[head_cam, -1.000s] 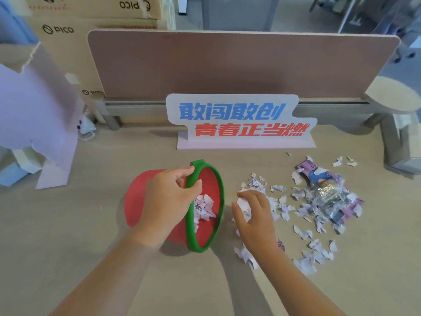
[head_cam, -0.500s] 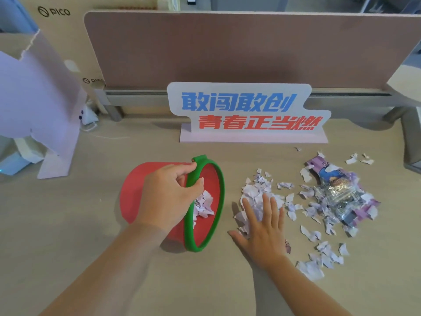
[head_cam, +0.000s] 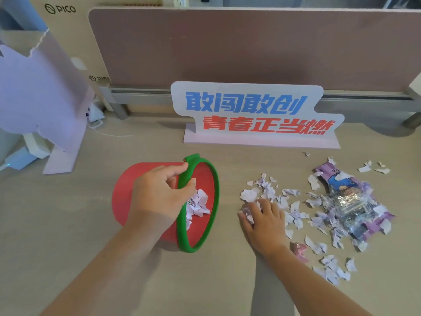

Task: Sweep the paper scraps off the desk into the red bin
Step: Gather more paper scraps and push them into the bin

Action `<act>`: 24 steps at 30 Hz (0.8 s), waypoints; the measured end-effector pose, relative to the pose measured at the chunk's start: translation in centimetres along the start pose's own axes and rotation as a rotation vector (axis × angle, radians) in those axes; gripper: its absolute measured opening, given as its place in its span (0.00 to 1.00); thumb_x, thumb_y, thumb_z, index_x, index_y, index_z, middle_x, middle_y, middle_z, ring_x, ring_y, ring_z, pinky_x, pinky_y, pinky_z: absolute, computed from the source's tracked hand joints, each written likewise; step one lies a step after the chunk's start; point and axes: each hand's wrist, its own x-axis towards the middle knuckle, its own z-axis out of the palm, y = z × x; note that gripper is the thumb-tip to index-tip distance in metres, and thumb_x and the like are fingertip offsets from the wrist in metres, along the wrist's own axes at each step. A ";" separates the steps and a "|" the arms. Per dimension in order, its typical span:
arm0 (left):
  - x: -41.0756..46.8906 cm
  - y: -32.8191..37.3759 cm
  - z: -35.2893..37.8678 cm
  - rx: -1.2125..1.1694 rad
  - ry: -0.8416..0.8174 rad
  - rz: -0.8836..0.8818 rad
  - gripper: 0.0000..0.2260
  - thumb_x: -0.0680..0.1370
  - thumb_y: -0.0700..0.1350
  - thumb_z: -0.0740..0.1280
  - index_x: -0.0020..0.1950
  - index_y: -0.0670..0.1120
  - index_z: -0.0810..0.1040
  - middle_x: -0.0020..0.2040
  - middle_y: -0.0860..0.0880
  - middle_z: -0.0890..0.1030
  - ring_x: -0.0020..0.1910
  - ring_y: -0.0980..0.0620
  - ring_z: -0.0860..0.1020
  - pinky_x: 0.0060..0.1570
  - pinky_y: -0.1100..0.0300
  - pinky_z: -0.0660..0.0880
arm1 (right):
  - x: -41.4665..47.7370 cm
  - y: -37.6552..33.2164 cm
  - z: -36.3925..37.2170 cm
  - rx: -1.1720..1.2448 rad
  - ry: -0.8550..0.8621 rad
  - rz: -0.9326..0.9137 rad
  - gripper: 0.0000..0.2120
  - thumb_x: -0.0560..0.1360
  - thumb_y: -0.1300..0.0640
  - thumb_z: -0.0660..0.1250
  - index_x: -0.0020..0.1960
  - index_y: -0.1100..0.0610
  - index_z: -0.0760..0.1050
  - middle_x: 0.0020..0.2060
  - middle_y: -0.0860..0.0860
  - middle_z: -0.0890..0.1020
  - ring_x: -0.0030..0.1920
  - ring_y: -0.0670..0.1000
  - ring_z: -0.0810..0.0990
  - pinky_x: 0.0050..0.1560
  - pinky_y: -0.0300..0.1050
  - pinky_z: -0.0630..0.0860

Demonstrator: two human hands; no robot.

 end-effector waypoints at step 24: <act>-1.0 -0.2 -2.1 -0.112 0.020 -0.099 0.14 0.68 0.44 0.75 0.53 0.51 0.82 0.26 0.51 0.70 0.25 0.58 0.65 0.29 0.71 0.66 | 1.8 -10.7 -9.8 0.549 -0.071 -0.158 0.16 0.68 0.48 0.53 0.30 0.59 0.70 0.26 0.55 0.75 0.27 0.54 0.70 0.28 0.45 0.62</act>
